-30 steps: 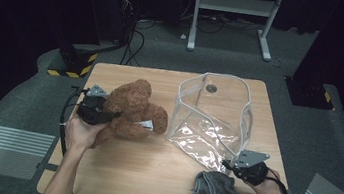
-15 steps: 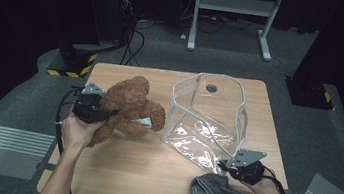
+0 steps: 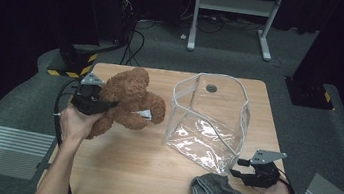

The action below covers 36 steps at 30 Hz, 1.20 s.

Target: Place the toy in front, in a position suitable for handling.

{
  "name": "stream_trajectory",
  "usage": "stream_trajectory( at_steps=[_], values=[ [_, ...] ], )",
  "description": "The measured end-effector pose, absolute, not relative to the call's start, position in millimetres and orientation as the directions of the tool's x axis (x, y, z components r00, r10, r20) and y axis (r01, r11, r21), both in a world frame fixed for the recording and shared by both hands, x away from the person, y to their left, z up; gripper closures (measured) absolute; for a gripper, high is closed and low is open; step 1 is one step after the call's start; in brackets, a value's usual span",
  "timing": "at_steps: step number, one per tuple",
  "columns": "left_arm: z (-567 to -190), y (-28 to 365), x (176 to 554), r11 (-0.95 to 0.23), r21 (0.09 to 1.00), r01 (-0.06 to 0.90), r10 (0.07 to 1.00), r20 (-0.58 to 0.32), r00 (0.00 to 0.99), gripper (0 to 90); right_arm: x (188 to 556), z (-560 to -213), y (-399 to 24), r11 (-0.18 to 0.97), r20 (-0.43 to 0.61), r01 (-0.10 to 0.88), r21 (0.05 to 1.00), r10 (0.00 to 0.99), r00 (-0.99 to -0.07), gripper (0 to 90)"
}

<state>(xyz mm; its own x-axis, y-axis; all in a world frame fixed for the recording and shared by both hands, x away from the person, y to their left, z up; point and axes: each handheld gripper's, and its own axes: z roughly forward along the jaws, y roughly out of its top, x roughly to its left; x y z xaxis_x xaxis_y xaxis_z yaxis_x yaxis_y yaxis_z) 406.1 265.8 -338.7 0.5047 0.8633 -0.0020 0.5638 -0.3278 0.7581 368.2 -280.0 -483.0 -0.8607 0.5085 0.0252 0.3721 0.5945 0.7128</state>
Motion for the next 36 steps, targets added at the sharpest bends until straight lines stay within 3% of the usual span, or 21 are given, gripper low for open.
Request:
stream_trajectory(
  at_steps=[6, 9, 10, 16, 25, 36],
  values=[
    [-325.5, 267.7, 407.0, -0.321, 0.771, 0.549, 0.866, 0.004, 0.501, 66.4, 363.6, -484.8, -298.8, 0.562, 0.075, 0.398, 0.725, 0.510, -0.857, 46.5],
    [-323.5, 267.0, 408.5, -0.320, 0.774, 0.546, 0.863, 0.001, 0.505, 66.4, 364.2, -486.4, -306.1, 0.543, 0.073, 0.436, 0.718, 0.565, -0.822, 47.4],
    [-321.7, 265.3, 410.7, -0.315, 0.777, 0.545, 0.862, -0.005, 0.507, 66.4, 369.4, -488.7, -310.4, 0.510, 0.067, 0.482, 0.712, 0.634, -0.770, 47.8],
    [-316.5, 268.3, 412.8, -0.306, 0.781, 0.544, 0.866, -0.009, 0.500, 66.4, 395.1, -493.2, -304.3, 0.454, 0.056, 0.566, 0.688, 0.744, -0.666, 46.8],
    [-304.7, 273.6, 409.7, -0.278, 0.805, 0.523, 0.865, -0.028, 0.502, 66.4, 426.2, -500.4, -295.0, 0.412, 0.082, 0.646, 0.643, 0.801, -0.593, 37.6],
    [-293.5, 269.3, 411.9, -0.280, 0.814, 0.509, 0.855, -0.029, 0.517, 66.2, 449.3, -504.6, -280.6, 0.432, 0.079, 0.654, 0.621, 0.796, -0.601, 34.4]
  ],
)
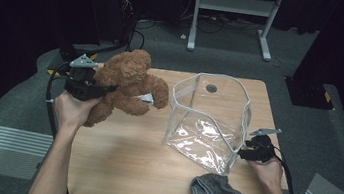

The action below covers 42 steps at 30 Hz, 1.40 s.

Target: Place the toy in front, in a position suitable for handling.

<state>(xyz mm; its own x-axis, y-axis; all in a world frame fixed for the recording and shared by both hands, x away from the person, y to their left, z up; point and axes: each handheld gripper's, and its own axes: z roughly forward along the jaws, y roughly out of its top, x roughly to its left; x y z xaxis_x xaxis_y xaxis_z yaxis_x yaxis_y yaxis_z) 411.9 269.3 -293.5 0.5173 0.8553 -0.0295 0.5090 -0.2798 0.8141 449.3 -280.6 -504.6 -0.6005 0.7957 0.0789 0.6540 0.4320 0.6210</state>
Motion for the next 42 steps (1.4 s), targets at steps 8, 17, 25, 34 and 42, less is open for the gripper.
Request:
stream_trajectory(
  at_steps=[8, 17, 25, 34, 42],
  values=[
    [-281.6, 263.2, 415.6, -0.287, 0.824, 0.489, 0.841, -0.027, 0.540, 66.1, 452.2, -502.0, -275.7, 0.463, 0.050, 0.629, 0.625, 0.780, -0.624, 34.8],
    [-269.3, 264.7, 414.5, -0.273, 0.843, 0.464, 0.839, -0.027, 0.543, 65.9, 455.9, -501.3, -266.0, 0.498, 0.016, 0.586, 0.639, 0.753, -0.658, 38.1],
    [-257.7, 264.8, 413.3, -0.268, 0.854, 0.446, 0.840, -0.019, 0.542, 65.8, 456.9, -500.2, -250.5, 0.542, -0.007, 0.543, 0.642, 0.712, -0.703, 39.8],
    [-254.6, 258.0, 418.7, -0.282, 0.848, 0.449, 0.829, -0.021, 0.558, 65.6, 458.3, -503.5, -226.7, 0.552, 0.023, 0.511, 0.659, 0.665, -0.747, 40.2],
    [-258.7, 247.2, 427.5, -0.298, 0.836, 0.460, 0.817, -0.026, 0.576, 65.3, 458.7, -496.7, -236.7, 0.503, 0.074, 0.524, 0.688, 0.669, -0.739, 39.3]
  ],
)
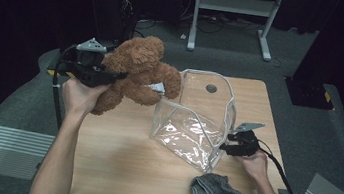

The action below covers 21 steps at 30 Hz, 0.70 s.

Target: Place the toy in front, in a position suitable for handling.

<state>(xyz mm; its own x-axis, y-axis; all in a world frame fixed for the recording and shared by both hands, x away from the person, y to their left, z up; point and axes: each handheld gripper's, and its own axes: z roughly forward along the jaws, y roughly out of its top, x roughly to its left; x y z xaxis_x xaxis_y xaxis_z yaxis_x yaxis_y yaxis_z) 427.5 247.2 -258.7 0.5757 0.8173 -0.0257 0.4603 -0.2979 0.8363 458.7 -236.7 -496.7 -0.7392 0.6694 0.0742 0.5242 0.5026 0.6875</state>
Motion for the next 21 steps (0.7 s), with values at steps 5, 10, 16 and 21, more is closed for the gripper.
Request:
stream_trajectory(
  at_steps=[5, 10, 16, 21],
  values=[
    [-258.5, 246.2, 427.2, -0.294, 0.840, 0.456, 0.815, -0.029, 0.579, 65.1, 473.6, -489.2, -251.5, 0.441, 0.073, 0.595, 0.672, 0.760, -0.646, 39.2],
    [-257.6, 242.8, 428.2, -0.299, 0.840, 0.452, 0.808, -0.029, 0.589, 65.1, 479.6, -501.4, -243.7, 0.440, 0.101, 0.617, 0.652, 0.757, -0.646, 39.4],
    [-255.7, 238.2, 431.4, -0.304, 0.842, 0.446, 0.801, -0.028, 0.598, 64.9, 477.0, -503.4, -231.5, 0.446, 0.108, 0.581, 0.681, 0.724, -0.682, 40.5],
    [-253.0, 233.0, 432.3, -0.311, 0.844, 0.436, 0.793, -0.022, 0.608, 64.6, 478.2, -497.7, -207.6, 0.483, 0.087, 0.530, 0.697, 0.677, -0.731, 40.8]
  ],
)
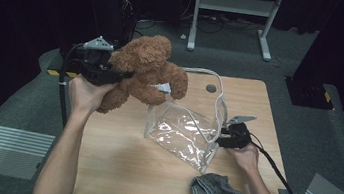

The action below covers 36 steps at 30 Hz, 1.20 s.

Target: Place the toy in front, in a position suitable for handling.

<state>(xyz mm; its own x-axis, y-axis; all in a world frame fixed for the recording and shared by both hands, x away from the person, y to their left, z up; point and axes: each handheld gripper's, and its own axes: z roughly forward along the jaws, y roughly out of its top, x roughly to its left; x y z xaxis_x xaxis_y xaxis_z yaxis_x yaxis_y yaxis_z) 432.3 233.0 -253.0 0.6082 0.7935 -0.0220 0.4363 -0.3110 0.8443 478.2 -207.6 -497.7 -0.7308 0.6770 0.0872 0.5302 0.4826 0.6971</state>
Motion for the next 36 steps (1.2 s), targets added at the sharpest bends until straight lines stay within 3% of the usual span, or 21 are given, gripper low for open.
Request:
stream_trajectory(
  at_steps=[17, 26, 36],
  values=[
    [-251.6, 209.6, 442.4, -0.359, 0.829, 0.429, 0.758, -0.010, 0.652, 64.4, 469.8, -502.7, -178.5, 0.536, 0.093, 0.490, 0.688, 0.604, -0.791, 39.7],
    [-254.9, 203.7, 445.1, -0.397, 0.803, 0.445, 0.735, -0.013, 0.678, 64.2, 486.5, -481.3, -203.4, 0.445, 0.078, 0.530, 0.721, 0.709, -0.701, 38.2],
    [-252.1, 191.9, 448.1, -0.431, 0.792, 0.433, 0.706, -0.004, 0.708, 64.1, 500.1, -467.5, -204.7, 0.409, 0.061, 0.516, 0.752, 0.738, -0.672, 36.8]
  ],
)
